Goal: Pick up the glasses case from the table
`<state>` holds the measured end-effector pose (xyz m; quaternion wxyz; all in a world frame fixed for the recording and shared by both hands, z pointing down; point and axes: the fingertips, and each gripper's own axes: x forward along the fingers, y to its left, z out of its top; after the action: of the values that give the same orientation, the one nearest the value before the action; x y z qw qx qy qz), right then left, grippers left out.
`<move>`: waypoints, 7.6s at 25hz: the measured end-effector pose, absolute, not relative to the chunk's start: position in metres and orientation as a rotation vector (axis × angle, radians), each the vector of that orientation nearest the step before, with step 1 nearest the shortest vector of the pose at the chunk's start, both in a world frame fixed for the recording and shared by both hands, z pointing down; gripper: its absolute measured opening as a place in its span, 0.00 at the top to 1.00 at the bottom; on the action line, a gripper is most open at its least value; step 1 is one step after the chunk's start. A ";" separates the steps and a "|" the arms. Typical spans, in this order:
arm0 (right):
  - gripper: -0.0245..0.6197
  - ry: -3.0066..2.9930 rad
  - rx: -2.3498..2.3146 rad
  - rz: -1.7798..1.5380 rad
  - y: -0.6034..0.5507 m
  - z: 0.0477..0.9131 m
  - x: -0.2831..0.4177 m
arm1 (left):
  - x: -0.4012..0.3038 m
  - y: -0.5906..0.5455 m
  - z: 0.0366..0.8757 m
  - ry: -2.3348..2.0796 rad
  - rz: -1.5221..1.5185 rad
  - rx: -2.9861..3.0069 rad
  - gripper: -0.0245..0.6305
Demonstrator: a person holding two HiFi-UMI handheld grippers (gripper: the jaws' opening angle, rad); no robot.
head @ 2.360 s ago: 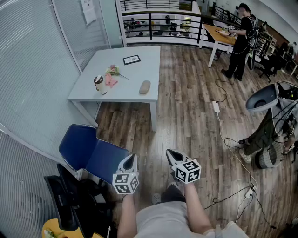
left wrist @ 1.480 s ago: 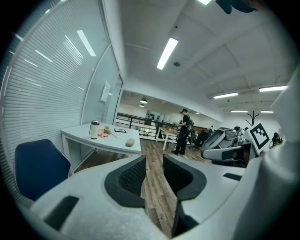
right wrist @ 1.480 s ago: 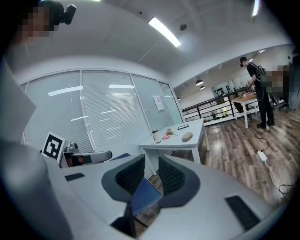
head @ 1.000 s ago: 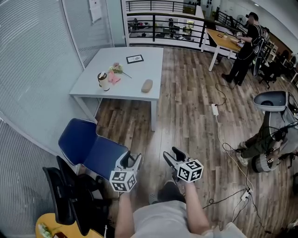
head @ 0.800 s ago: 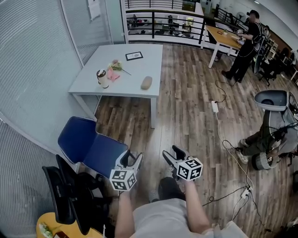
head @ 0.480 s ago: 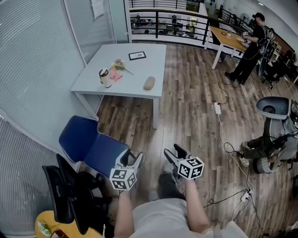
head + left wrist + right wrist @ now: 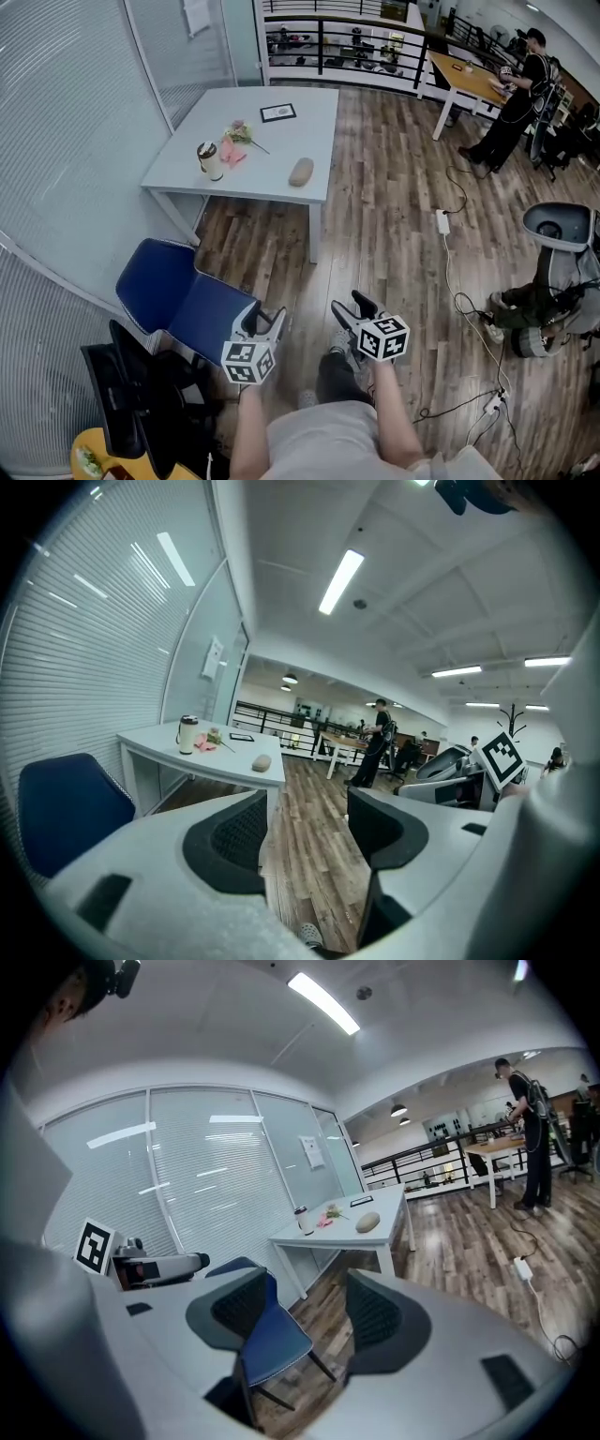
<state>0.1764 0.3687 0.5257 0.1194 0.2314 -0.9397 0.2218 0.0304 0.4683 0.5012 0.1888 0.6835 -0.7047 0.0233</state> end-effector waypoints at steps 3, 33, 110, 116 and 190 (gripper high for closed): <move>0.57 -2.751 0.678 0.669 0.357 0.524 0.178 | 0.032 0.460 0.500 -1.988 0.067 1.909 0.58; 0.57 -2.740 0.717 0.819 0.073 0.529 0.144 | -0.012 0.187 0.495 -1.996 0.079 1.867 0.58; 0.57 -2.517 0.830 1.024 -0.191 0.593 -0.119 | -0.257 -0.170 0.593 -1.530 0.218 1.957 0.58; 0.57 -2.474 0.844 1.036 -0.194 0.602 -0.127 | -0.249 -0.185 0.627 -1.404 0.274 1.962 0.58; 0.57 -2.361 1.048 1.184 -0.188 0.621 -0.066 | -0.162 -0.210 0.717 -1.071 0.215 1.817 0.49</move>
<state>-0.0661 -0.1879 0.6206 0.1494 0.3646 -0.8216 0.4120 -0.1617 -0.2096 0.7166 0.4889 0.7477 -0.4406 0.0885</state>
